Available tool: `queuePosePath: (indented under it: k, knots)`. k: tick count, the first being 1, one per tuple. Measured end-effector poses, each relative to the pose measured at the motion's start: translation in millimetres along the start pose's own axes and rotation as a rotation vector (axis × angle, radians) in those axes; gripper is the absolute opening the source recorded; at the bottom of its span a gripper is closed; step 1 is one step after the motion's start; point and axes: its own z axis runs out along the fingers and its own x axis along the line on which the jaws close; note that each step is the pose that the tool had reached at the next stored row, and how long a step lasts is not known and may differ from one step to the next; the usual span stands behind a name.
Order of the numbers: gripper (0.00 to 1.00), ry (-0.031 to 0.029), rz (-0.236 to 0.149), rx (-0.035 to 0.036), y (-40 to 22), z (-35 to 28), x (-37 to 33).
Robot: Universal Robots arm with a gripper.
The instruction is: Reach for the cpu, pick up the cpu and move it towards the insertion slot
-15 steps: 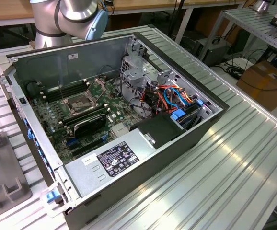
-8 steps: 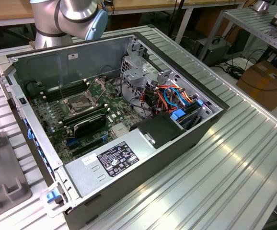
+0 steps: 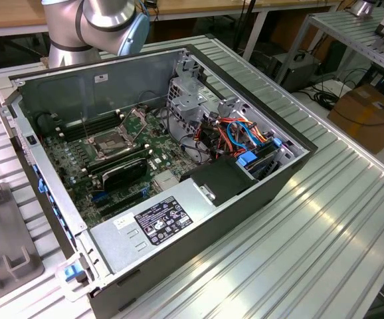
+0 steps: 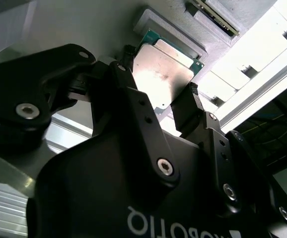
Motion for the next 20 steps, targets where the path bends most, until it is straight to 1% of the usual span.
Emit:
queuePosePath:
  k: [3,8,17,20]
  knots:
    - [0.55,0.0002,0.000,0.0001,0.0,-2.8,0.0]
    - [0.55,0.0000,0.000,0.0000,0.0,-5.4,0.0]
    - [0.55,0.0000,0.000,0.0000,-0.1,-7.0,0.0]
    - [0.55,0.0000,0.000,-0.0023,-0.2,-7.2,0.0]
